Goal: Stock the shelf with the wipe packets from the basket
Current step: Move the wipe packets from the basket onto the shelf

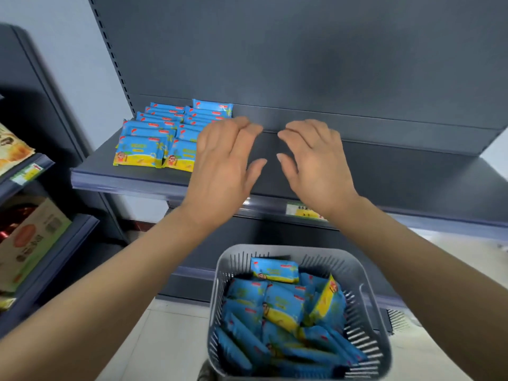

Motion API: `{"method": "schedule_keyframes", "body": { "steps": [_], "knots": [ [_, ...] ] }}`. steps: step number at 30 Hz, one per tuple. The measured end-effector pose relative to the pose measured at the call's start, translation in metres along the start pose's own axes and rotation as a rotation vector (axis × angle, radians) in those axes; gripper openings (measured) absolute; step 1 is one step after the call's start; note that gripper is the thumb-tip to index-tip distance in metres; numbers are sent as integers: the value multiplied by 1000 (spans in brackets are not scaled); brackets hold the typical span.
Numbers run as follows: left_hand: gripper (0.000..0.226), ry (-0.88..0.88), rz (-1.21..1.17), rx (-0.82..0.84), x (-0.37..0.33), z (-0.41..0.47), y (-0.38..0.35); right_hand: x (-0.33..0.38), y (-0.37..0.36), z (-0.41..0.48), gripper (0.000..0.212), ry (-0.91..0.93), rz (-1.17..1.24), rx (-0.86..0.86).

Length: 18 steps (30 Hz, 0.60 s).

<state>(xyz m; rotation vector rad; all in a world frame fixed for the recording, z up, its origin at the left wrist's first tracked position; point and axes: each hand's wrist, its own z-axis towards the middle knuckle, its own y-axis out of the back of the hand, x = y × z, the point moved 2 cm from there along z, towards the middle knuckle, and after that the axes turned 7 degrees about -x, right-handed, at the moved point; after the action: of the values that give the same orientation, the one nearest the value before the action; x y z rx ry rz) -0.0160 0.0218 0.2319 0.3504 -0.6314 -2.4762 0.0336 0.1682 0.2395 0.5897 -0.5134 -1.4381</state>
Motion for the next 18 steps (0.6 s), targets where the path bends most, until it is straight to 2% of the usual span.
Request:
{"method": "schedule_keyframes", "body": {
  "steps": [5,10,14,18],
  "knots": [
    [42,-37,45,31,-49,-25,6,-21,35,-38,31,16,-17,-66],
    [42,-39,31,105,-74,-59,-6,-38,27,-88,33,-5,9,32],
    [45,-3,33,337,-78,-104,-31,-45,-9,-136,36,-45,38,345],
    [47,103,17,680,-65,-157,-64,-57,-50,-184,39,-85,36,631]
  ]
}}
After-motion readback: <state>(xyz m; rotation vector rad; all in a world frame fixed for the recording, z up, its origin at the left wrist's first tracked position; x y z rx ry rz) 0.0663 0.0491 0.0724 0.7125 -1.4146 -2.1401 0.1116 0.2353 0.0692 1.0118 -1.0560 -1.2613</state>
